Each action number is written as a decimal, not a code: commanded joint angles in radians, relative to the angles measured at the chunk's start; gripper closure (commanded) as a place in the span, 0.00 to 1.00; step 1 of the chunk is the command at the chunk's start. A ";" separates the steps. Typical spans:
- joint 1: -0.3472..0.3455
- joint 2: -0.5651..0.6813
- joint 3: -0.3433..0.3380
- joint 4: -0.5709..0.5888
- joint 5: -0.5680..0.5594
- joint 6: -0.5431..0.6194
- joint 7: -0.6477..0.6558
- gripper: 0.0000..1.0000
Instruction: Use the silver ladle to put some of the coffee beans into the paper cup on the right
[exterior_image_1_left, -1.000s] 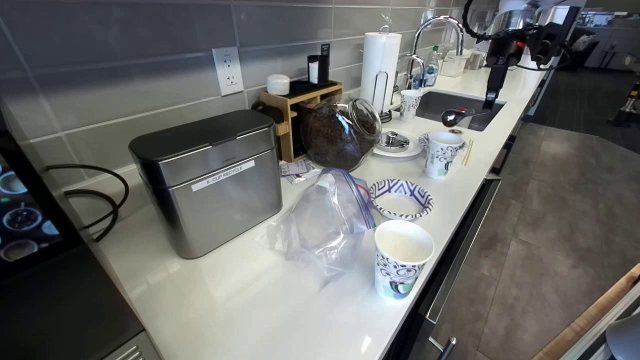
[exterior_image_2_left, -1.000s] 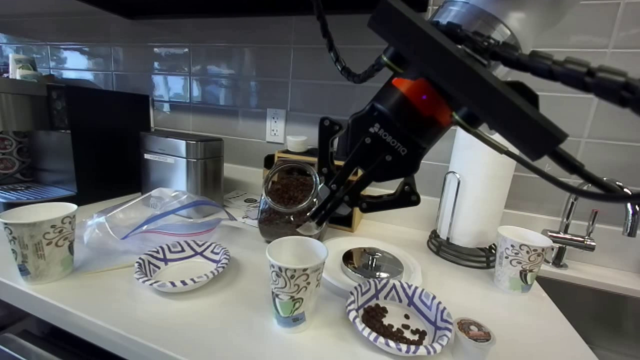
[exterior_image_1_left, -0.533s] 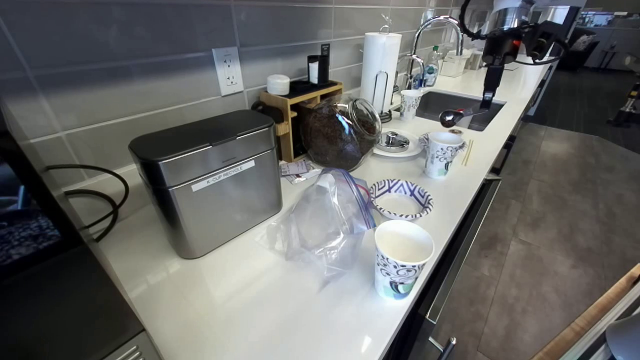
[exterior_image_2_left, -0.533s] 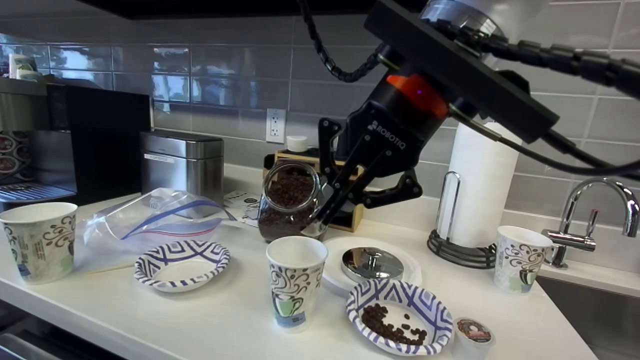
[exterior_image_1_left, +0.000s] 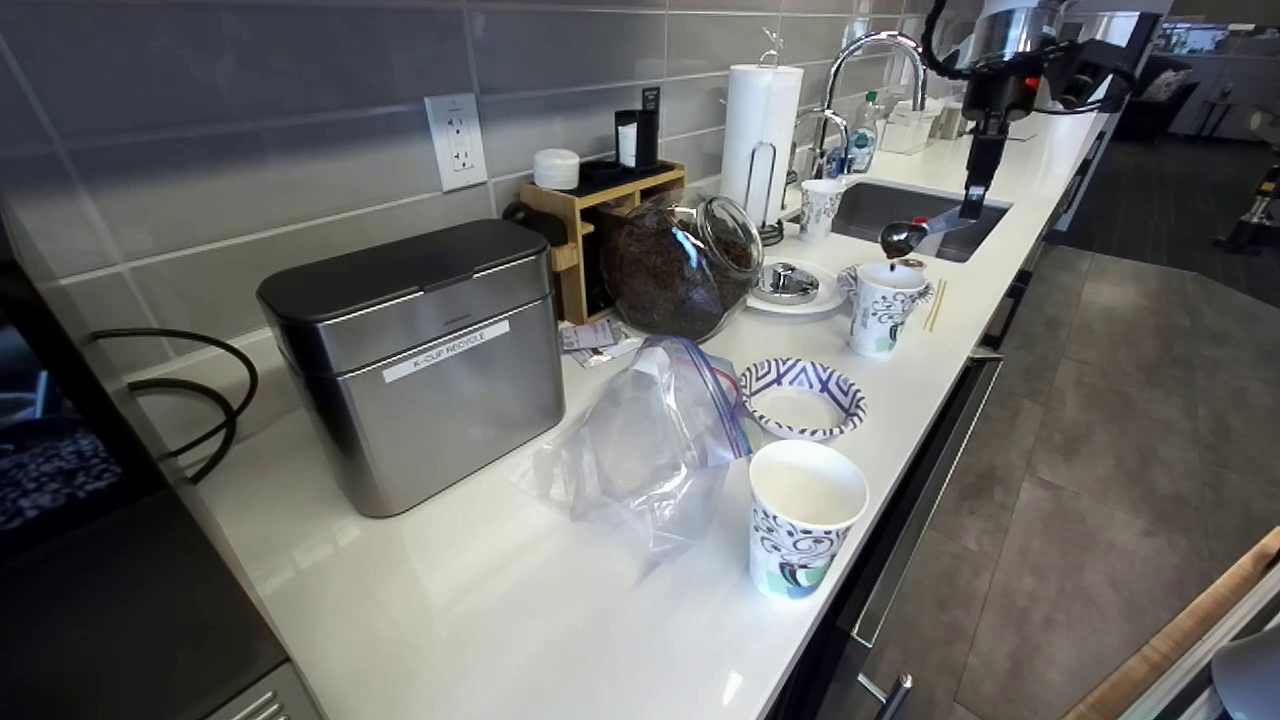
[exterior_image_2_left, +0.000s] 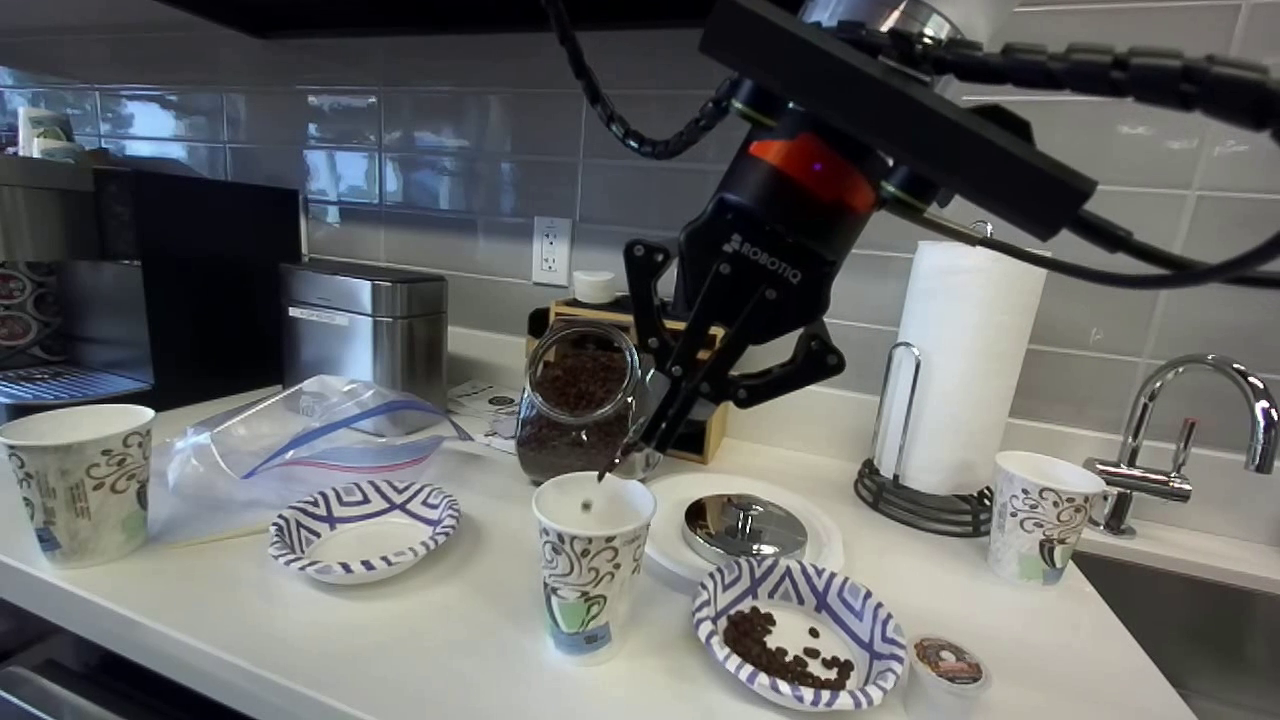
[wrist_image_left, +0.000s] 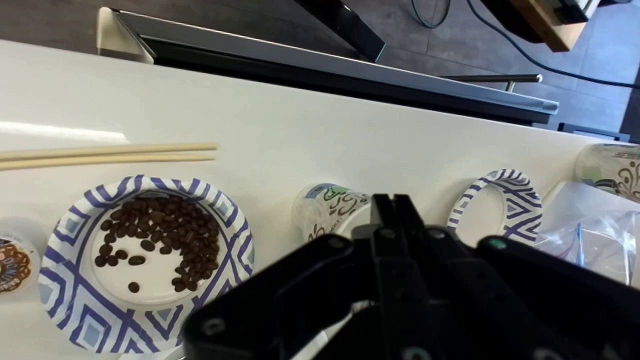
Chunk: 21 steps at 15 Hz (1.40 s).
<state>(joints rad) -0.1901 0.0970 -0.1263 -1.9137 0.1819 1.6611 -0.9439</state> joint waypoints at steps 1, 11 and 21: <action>0.017 -0.063 0.005 -0.074 -0.031 0.060 -0.002 0.99; 0.060 -0.140 0.020 -0.145 -0.133 0.132 0.023 0.99; 0.093 -0.187 0.033 -0.195 -0.227 0.203 0.066 0.99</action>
<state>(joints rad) -0.1111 -0.0464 -0.0996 -2.0592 -0.0017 1.8253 -0.9126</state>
